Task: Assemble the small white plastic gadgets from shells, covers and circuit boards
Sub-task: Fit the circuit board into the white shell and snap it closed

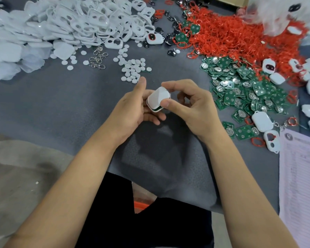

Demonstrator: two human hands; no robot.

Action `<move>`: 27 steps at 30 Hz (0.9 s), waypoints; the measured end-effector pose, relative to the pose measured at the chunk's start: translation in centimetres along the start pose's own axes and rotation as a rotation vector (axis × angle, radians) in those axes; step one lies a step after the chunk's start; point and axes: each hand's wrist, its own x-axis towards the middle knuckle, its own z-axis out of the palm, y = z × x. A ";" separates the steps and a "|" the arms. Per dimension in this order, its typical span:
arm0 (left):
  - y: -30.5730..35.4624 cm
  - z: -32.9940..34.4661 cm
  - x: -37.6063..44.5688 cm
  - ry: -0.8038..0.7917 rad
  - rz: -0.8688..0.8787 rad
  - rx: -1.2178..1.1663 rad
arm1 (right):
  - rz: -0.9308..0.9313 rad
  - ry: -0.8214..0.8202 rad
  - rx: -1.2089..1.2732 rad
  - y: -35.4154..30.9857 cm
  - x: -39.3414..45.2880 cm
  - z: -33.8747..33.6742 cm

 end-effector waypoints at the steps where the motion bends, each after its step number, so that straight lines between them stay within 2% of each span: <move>1: -0.1 -0.1 0.0 -0.004 0.002 0.000 | 0.002 -0.010 -0.002 0.1 0.0 0.0; 9: -0.8 -0.6 -0.3 0.000 0.098 0.066 | -0.015 -0.075 -0.057 0.7 -0.2 0.0; 12: -0.8 -0.4 -0.7 0.015 0.128 0.078 | -0.009 -0.053 -0.031 0.7 -0.1 0.2; 16: -0.8 0.6 -0.7 0.179 0.213 0.129 | 0.159 0.058 0.183 0.3 0.0 0.8; 19: -0.7 1.8 -0.6 0.274 0.311 0.183 | 0.254 0.047 0.264 0.2 0.0 1.2; 23: -0.8 3.8 -0.6 0.291 0.257 0.025 | 0.234 0.017 0.270 0.0 0.0 1.2; 27: -1.3 4.4 -0.5 0.351 0.241 0.060 | 0.247 0.070 0.283 0.1 -0.2 0.9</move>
